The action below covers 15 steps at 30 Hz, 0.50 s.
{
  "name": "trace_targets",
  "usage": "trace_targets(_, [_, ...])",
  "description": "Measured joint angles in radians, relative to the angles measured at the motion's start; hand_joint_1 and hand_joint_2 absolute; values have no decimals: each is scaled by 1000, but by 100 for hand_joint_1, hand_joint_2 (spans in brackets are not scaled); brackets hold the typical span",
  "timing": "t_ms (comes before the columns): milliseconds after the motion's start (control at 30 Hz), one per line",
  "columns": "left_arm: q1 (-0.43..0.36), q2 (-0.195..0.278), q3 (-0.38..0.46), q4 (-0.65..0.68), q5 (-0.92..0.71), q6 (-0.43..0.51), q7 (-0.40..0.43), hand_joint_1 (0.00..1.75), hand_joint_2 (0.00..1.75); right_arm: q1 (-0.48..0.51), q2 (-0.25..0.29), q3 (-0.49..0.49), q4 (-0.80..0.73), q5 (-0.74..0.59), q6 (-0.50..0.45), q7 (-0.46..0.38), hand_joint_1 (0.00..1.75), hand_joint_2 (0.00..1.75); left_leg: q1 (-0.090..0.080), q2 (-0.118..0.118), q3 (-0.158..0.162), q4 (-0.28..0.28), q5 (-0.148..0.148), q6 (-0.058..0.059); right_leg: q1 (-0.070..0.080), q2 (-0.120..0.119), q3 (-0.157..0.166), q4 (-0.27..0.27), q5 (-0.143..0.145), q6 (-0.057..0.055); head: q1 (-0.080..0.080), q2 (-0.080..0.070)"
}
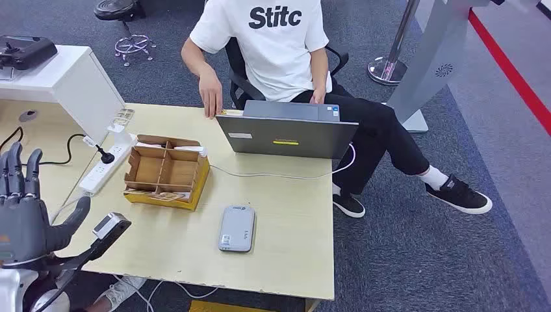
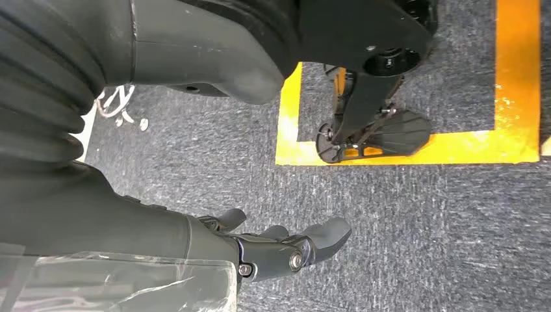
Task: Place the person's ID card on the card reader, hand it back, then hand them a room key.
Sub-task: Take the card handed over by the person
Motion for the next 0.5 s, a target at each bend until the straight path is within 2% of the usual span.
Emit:
trace_targets(67, [-35, 24, -18, 47, -32, -9, 27, 0, 175, 1, -2, 1, 0, -4, -2, 12, 0, 175, 0, 0, 0, 0, 0, 0, 0, 0, 0, 0, 0, 0, 1, 0])
trace_targets(167, [-147, 88, -71, 202, -104, -23, 94, 0, 175, 1, -10, 2, 0, -16, -10, 48, 0, 175, 0, 0, -1, 0, 1, 0, 0, 0, 0, 0, 1, 0, 1, 0])
trace_targets(267, [-236, 130, -113, 335, -132, -21, 119, 0, 175, 4, -21, 2, 0, -23, -11, 68, 0, 175, 0, 2, -2, 0, 1, 0, 0, 3, 0, 0, 3, 1, 2, 0])
trace_targets(500, [-306, 166, -156, 466, -142, -17, 128, 0, 175, 9, -32, 2, 2, -30, -17, 90, 0, 175, 0, 5, -4, 0, 1, 0, 0, 6, -2, 0, 4, 1, 1, 0])
